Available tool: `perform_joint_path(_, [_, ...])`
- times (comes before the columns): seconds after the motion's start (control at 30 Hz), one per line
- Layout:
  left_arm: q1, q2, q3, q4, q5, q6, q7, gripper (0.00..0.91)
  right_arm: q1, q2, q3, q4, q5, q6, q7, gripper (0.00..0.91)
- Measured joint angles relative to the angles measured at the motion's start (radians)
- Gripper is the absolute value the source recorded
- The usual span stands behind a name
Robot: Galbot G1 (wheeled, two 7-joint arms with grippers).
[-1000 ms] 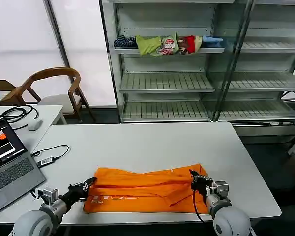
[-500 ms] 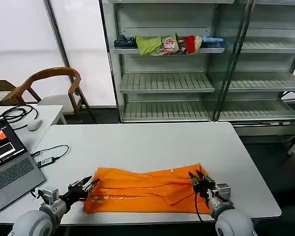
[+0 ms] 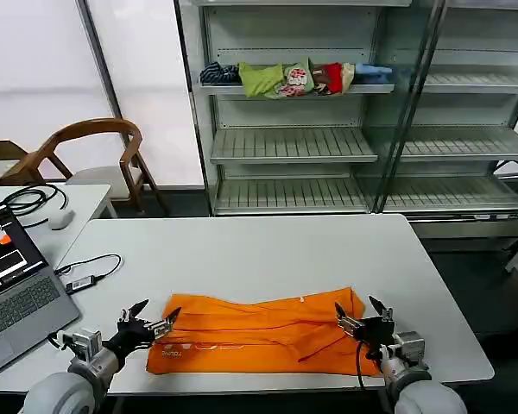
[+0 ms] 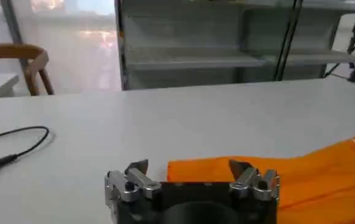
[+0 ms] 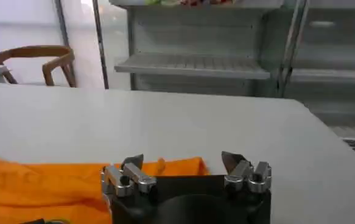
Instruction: Fold and organize the clothes.
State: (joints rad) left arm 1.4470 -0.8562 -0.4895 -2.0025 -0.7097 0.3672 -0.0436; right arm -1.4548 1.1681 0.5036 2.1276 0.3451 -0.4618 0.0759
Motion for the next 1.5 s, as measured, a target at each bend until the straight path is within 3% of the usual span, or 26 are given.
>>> perform_joint_path(0.7, [-0.029, -0.035, 0.182, 0.0, -0.006, -0.075, -0.341, 0.907, -0.122, 0.014, 0.101, 0.052, -0.057, 0.062, -0.046, 0.907])
perform_joint_path(1.5, [-0.06, -0.034, 0.265, 0.01, -0.002, -0.047, -0.505, 0.907, -0.147, 0.024, 0.109, 0.057, -0.081, 0.077, -0.056, 0.907])
